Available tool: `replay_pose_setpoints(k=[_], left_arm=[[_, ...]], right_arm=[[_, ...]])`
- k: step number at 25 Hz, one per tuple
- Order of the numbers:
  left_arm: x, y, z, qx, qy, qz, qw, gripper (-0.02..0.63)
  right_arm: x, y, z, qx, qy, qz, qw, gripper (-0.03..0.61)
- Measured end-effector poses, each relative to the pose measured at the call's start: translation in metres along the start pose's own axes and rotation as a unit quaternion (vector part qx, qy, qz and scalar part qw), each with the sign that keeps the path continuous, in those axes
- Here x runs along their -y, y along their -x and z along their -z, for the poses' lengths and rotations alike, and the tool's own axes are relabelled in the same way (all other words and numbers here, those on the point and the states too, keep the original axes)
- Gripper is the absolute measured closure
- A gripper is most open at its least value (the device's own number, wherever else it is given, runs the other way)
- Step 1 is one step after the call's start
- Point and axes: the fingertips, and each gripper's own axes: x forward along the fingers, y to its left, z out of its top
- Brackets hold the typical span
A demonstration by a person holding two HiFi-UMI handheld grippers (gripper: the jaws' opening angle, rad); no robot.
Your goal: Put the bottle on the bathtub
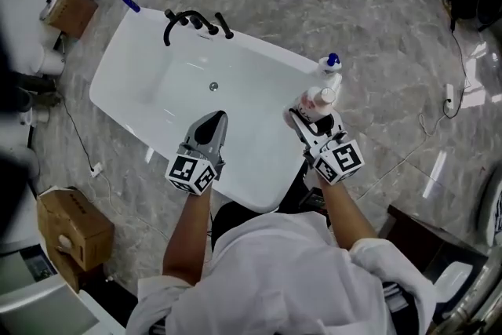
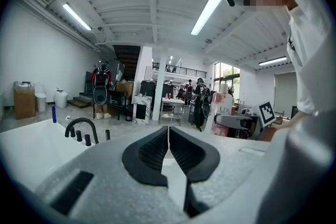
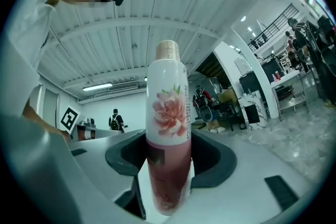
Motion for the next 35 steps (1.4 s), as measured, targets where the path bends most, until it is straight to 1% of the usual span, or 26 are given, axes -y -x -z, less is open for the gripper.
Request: replay_pose_setpoints(k=[3,7,9,12,14,16,19,22,25,30,35], left_arm=[[-0.024,-0.023,0.007,-0.011,-0.009,-0.002,0.9999,0.591],[-0.065,-0.052,0.031,-0.031,-0.042,0.001,0.9986,0.591],[-0.090,-0.067,0.048,-0.034,-0.043,-0.006,0.9985,0.591],[-0.119,-0.091,0.077,-0.033,-0.034,-0.011,0.9988,0.591],[-0.133,-0.112,0.094,-0.028,-0.032,-0.015,0.9990,0.591],[-0.140,-0.136,0.111,-0.022,-0.040,-0.019,0.9988,0.591],[-0.154,-0.169,0.138,-0.027,-0.042,-0.022,0.9985,0.591],[-0.171,-0.195,0.155,-0.021,-0.037,-0.033,0.9985,0.589],[-0.184,-0.218,0.170,-0.012,-0.031,-0.045,0.9985,0.589],[-0.194,-0.255,0.190,-0.006,-0.027,-0.046,0.9986,0.589],[-0.198,-0.285,0.205,-0.001,-0.035,-0.041,0.9986,0.589]], right_arm=[[0.013,-0.032,0.017,-0.011,0.007,0.020,1.000,0.347],[0.035,-0.073,0.039,-0.014,0.026,0.058,0.998,0.347],[0.049,-0.092,0.050,-0.008,0.040,0.079,0.996,0.347],[0.069,-0.117,0.067,-0.002,0.057,0.113,0.992,0.347],[0.079,-0.132,0.079,0.000,0.069,0.126,0.990,0.347],[0.094,-0.145,0.091,0.002,0.077,0.138,0.987,0.347],[0.120,-0.165,0.115,0.003,0.082,0.157,0.984,0.347],[0.147,-0.187,0.139,-0.002,0.091,0.167,0.982,0.347],[0.170,-0.207,0.162,-0.006,0.095,0.168,0.981,0.347],[0.199,-0.229,0.190,-0.009,0.105,0.160,0.982,0.347],[0.224,-0.245,0.215,-0.011,0.100,0.164,0.981,0.347]])
